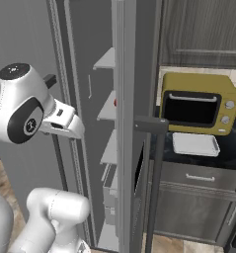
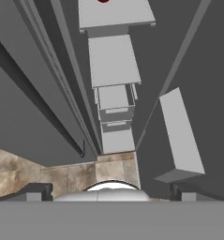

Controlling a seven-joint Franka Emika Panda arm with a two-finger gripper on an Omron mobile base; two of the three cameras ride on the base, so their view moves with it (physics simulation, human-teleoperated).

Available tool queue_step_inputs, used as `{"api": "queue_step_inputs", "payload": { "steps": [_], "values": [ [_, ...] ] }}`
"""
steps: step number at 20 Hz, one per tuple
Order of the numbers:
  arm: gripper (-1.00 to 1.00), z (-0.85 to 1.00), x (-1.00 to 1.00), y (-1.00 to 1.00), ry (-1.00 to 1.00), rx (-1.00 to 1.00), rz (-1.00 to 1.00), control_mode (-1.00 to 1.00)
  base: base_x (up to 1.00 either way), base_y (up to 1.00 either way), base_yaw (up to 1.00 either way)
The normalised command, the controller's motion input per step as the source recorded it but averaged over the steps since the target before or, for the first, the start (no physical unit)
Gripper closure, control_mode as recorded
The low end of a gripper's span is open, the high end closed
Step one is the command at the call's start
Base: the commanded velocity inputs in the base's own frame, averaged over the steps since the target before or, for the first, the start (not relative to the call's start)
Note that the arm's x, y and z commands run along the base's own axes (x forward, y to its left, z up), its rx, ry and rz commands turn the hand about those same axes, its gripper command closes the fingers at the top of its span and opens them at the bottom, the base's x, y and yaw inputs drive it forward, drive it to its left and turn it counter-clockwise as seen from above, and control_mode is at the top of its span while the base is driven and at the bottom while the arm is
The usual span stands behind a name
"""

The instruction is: Take the sweet potato and tomato out of the freezer and place them in the tupperware container on the counter. Then put the tupperware containing the vegetables back in the freezer.

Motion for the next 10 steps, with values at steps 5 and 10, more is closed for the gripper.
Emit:
{"api": "queue_step_inputs", "payload": {
  "steps": [5, 10],
  "values": [
    [-1.0, 0.0, 0.0, 0.0, 0.0, 0.0, 0.0, 1.0, 0.0, 0.04, 0.0],
    [-1.0, 0.0, 0.0, 0.0, 0.0, 0.0, 0.0, 1.0, 0.28, 0.11, 0.0]
  ]
}}
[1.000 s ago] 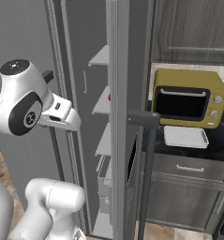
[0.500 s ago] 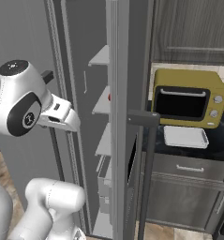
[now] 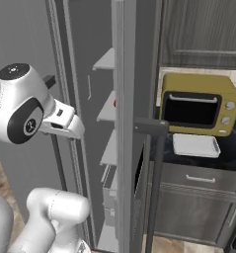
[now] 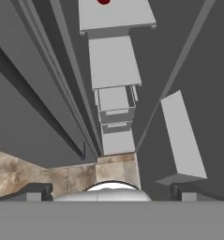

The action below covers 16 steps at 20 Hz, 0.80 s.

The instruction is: Take the sweet potato and tomato out of the freezer and place them in the tupperware container on the counter. Then put the tupperware containing the vegetables back in the freezer.

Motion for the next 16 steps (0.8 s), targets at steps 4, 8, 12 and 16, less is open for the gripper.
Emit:
{"api": "queue_step_inputs", "payload": {
  "steps": [4, 8, 12, 16],
  "values": [
    [-1.0, 0.0, 0.0, 0.0, 0.0, 0.0, 0.0, 1.0, 0.43, 0.04, -0.01],
    [-1.0, 0.0, 0.0, 0.0, 0.0, 0.0, 0.0, 1.0, 0.54, 0.02, -0.02],
    [-1.0, 0.0, 0.0, 0.0, 0.0, 0.0, 0.0, 1.0, 0.54, 0.0, -0.03],
    [-1.0, 0.0, 0.0, 0.0, 0.0, 0.0, 0.0, 1.0, 0.58, 0.0, -0.03]
  ]
}}
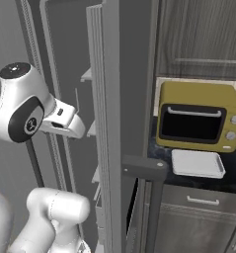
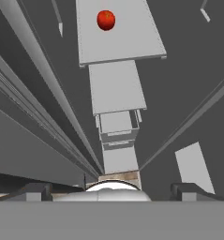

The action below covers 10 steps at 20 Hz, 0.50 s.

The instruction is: Take the sweet potato and tomato out of the freezer and place them in the tupperware container on the counter. Then put the tupperware containing the vegetables back in the freezer.

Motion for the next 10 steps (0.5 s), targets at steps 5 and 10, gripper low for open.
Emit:
{"api": "queue_step_inputs", "payload": {
  "steps": [5, 10],
  "values": [
    [-1.0, 0.0, 0.0, 0.0, 0.0, 0.0, 0.0, 1.0, 0.53, 0.0, -0.03],
    [-1.0, 0.02, 0.0, -0.02, 0.0, 0.0, -0.01, -1.0, 0.19, 0.0, -0.03]
  ]
}}
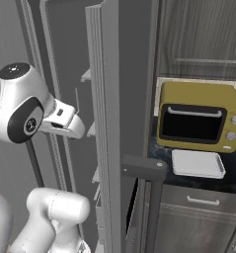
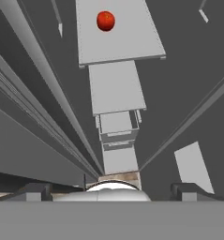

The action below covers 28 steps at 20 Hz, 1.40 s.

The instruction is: Take the sweet potato and tomato out of the freezer and place them in the tupperware container on the counter. Then put the tupperware containing the vegetables back in the freezer.

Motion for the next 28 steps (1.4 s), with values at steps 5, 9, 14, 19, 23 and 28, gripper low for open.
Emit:
{"api": "queue_step_inputs", "payload": {
  "steps": [5, 9, 14, 19, 23, 28],
  "values": [
    [-1.0, 0.42, -0.01, -0.12, -0.2, 0.0, -0.05, -1.0, 0.0, 0.0, 0.0],
    [-1.0, 0.6, -0.02, -0.06, -0.3, 0.0, -0.04, -1.0, 0.0, 0.0, 0.0],
    [-1.0, 0.49, 0.0, -0.04, -0.25, 0.0, -0.01, -1.0, 0.0, 0.0, 0.0],
    [-1.0, 0.31, 0.25, -0.12, -0.14, 0.0, 0.0, -1.0, 0.0, 0.0, 0.0],
    [-1.0, 0.1, 0.56, -0.12, -0.04, 0.0, 0.0, -1.0, 0.0, 0.0, 0.0],
    [-1.0, 0.02, 0.76, -0.03, 0.0, 0.0, 0.0, -1.0, 0.0, 0.0, 0.0]
  ]
}}
